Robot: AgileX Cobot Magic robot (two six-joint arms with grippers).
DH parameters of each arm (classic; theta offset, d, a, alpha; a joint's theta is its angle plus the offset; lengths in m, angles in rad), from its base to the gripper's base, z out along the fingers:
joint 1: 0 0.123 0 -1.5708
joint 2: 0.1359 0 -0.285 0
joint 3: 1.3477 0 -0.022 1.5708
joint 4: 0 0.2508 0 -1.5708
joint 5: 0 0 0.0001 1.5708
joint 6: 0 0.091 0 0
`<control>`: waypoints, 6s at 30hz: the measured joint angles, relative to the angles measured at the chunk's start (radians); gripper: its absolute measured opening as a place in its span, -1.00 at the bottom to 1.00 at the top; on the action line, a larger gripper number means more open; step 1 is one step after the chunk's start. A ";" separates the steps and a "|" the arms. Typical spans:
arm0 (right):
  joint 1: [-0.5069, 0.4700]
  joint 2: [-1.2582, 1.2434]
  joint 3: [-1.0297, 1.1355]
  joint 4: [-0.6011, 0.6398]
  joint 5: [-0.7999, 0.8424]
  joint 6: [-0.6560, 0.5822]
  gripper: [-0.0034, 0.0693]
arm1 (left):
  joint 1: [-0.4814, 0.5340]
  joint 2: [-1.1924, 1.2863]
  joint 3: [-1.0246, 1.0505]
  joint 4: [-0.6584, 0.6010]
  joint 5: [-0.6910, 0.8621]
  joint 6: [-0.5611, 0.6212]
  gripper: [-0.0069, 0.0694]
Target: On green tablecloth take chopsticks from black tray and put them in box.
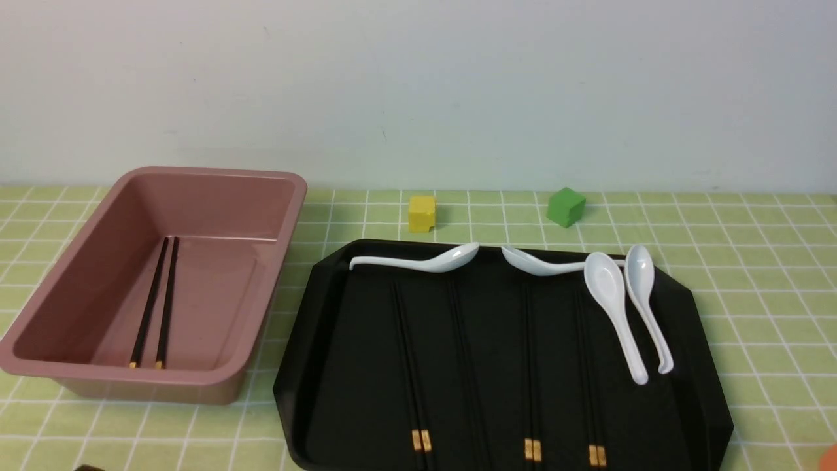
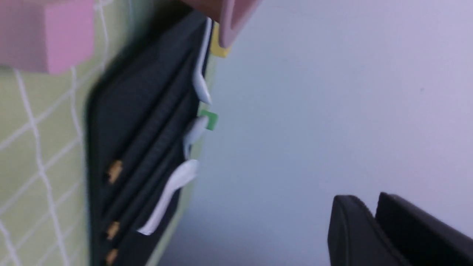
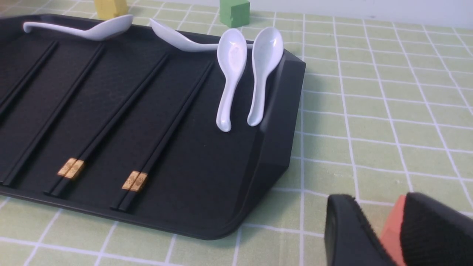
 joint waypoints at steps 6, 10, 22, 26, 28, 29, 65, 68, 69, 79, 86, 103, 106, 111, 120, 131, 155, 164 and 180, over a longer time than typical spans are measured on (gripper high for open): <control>0.000 0.000 0.000 0.000 0.000 0.000 -0.25 | 0.001 0.000 -0.085 -0.121 -0.039 0.187 -0.59; 0.000 0.000 0.000 0.000 0.000 0.000 -0.25 | 0.001 0.089 -0.369 -0.046 0.006 0.532 -0.85; 0.000 0.000 0.000 0.000 0.000 0.000 -0.25 | -0.002 1.085 -0.889 0.619 0.892 0.630 -0.85; 0.000 0.000 0.000 0.000 0.000 0.000 -0.25 | -0.096 1.253 -0.938 0.620 0.846 0.601 -0.85; 0.000 0.000 0.000 0.000 0.000 0.000 -0.25 | -0.153 1.307 -0.953 0.626 0.802 0.574 -0.85; 0.000 0.000 0.000 0.000 0.000 0.000 -0.25 | -0.223 1.375 -0.983 0.645 0.769 0.537 -0.85; 0.000 0.000 0.000 0.000 0.000 0.000 -0.25 | -0.644 2.139 -1.567 1.097 0.605 -0.036 -0.26; 0.000 0.000 0.000 0.000 0.000 0.000 -0.25 | -0.644 2.134 -1.567 1.089 0.613 -0.035 -0.54; 0.000 0.000 0.000 0.000 0.000 0.000 -0.25 | -0.644 2.126 -1.567 1.084 0.615 -0.030 -0.53; 0.000 0.000 0.000 0.000 0.000 0.000 -0.25 | -0.511 1.722 -1.555 1.101 0.778 0.138 -0.51; 0.000 0.000 0.000 0.000 0.000 0.000 -0.25 | -0.247 1.625 -1.543 1.131 0.868 0.366 -0.51; 0.000 0.000 0.000 0.000 0.000 0.000 -0.25 | -0.149 1.965 -1.529 1.221 0.661 0.530 -0.31; 0.000 0.000 0.000 0.000 0.000 0.000 -0.25 | -0.149 1.962 -1.537 1.220 0.714 0.537 -0.27; 0.000 0.000 0.000 0.000 0.000 0.000 -0.25 | -0.149 1.877 -1.579 1.229 0.806 0.582 -0.58; 0.000 0.000 0.000 0.000 0.000 0.000 -0.25 | -0.147 1.441 -1.408 1.059 0.770 0.595 -0.85; 0.000 0.000 0.000 0.000 0.000 0.000 -0.25 | -0.197 0.643 -0.504 0.645 0.137 0.783 -0.85; 0.000 0.000 0.000 0.000 0.000 0.000 -0.25 | -0.197 0.040 -0.256 0.690 -0.084 0.795 -0.85; 0.000 0.000 0.000 0.000 0.000 0.000 -0.25 | -0.197 0.039 -0.254 0.690 -0.084 0.795 -0.85; 0.000 0.000 0.000 0.000 0.000 0.000 -0.25 | -0.149 -0.001 -0.002 0.841 0.029 0.795 -0.83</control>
